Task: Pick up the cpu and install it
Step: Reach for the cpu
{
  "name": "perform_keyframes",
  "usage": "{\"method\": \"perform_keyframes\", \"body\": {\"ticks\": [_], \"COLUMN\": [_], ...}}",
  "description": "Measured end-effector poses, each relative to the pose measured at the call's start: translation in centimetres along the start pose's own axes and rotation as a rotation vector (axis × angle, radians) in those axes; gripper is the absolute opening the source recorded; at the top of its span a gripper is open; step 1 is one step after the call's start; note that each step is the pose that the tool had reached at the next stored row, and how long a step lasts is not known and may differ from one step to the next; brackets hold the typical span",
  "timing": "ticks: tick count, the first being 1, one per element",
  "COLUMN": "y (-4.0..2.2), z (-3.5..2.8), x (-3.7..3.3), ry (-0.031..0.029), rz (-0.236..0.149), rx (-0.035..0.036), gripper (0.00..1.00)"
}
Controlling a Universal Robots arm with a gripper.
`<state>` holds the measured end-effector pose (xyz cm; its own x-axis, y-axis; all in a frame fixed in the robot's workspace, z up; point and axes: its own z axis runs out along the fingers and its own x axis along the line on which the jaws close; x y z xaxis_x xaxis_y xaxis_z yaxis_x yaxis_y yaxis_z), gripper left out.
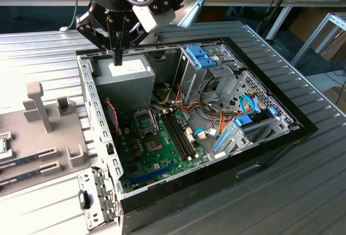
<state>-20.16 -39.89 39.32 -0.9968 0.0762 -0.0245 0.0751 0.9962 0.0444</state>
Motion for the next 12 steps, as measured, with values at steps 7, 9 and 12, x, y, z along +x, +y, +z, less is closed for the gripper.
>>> {"method": "perform_keyframes", "body": {"ticks": [7, 9, 12], "y": [-0.02, -0.03, -0.05], "z": [-0.01, -0.01, -0.02], "x": [0.30, 0.43, 0.61], "ry": [0.0000, 0.0000, 0.0000], "rz": [0.000, 0.000, 0.000], "rx": [0.0001, 0.0000, 0.0000], "gripper": [0.11, 0.11, 0.11]}}
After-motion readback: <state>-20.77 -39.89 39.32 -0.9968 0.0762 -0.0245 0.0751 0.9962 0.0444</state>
